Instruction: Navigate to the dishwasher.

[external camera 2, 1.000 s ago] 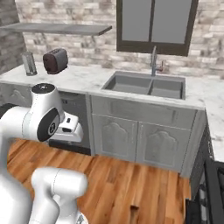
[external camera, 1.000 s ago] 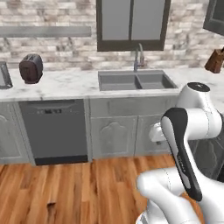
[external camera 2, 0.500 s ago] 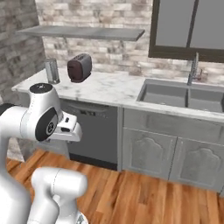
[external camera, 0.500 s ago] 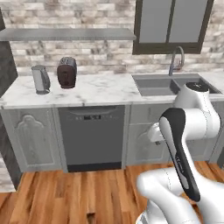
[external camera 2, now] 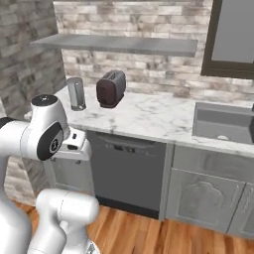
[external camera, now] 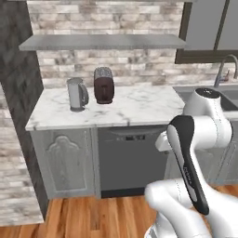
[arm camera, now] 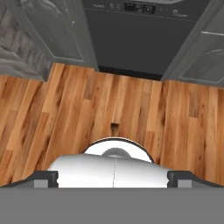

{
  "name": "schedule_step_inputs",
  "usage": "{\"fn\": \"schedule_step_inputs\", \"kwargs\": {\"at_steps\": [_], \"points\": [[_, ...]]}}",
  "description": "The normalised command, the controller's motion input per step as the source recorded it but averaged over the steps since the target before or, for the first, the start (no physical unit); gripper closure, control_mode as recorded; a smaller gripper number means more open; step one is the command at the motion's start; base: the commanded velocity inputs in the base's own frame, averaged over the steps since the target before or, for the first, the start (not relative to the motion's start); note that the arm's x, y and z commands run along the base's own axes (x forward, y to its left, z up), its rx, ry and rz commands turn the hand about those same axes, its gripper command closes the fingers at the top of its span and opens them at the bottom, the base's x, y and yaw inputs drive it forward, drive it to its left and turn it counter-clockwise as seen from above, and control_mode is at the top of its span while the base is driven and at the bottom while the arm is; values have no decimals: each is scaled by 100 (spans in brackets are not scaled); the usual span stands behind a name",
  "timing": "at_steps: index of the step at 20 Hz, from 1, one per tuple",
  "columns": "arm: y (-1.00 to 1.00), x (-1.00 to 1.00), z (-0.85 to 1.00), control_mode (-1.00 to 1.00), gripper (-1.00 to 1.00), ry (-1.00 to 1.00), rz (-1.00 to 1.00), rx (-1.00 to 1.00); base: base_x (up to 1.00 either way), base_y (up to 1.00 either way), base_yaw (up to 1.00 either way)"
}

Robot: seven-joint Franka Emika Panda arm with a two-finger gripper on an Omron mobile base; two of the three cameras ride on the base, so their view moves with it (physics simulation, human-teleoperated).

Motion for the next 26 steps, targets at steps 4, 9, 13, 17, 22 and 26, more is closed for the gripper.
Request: {"fn": "schedule_step_inputs", "kwargs": {"at_steps": [4,9,13,17,22,26], "points": [[0,0,0,100,-100,0,0,0,71,22,-9],[0,0,0,100,-100,0,0,0,68,8,-9],[0,0,0,100,-100,0,0,0,67,5,-10],[0,0,0,100,-100,0,0,0,53,8,-11],[0,0,0,100,-100,0,0,0,45,10,-10],[0,0,0,100,-100,0,0,0,35,14,-7]]}}
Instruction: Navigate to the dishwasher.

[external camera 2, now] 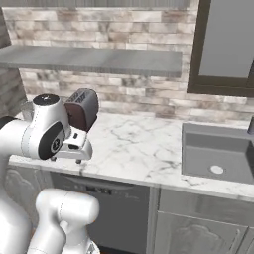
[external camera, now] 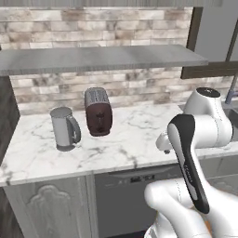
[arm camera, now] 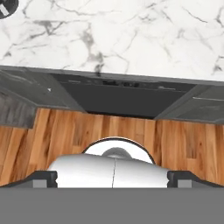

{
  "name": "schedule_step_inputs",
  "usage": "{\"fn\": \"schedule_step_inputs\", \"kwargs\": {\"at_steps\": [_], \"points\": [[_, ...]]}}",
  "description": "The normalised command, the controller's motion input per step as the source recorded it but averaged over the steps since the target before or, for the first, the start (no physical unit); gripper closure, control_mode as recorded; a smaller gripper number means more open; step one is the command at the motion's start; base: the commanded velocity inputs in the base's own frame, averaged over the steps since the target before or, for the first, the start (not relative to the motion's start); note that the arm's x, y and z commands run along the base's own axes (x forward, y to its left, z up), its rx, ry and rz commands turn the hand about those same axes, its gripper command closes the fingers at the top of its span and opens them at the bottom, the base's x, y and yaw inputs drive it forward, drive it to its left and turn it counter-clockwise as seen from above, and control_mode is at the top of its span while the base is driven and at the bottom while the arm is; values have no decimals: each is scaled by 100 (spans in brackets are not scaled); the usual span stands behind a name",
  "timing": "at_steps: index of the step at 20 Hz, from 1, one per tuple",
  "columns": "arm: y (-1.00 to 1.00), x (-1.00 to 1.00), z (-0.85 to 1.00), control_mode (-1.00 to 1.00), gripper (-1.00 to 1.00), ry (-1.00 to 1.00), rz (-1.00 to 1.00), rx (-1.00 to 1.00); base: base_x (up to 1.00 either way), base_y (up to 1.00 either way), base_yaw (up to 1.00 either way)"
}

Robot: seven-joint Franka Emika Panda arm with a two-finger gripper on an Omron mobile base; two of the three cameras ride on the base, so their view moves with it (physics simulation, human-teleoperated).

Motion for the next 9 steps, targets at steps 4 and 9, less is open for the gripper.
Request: {"fn": "schedule_step_inputs", "kwargs": {"at_steps": [4,9], "points": [[0,0,0,100,-100,0,0,0,38,14,-7],[0,0,0,100,-100,0,0,0,40,12,-7]]}}
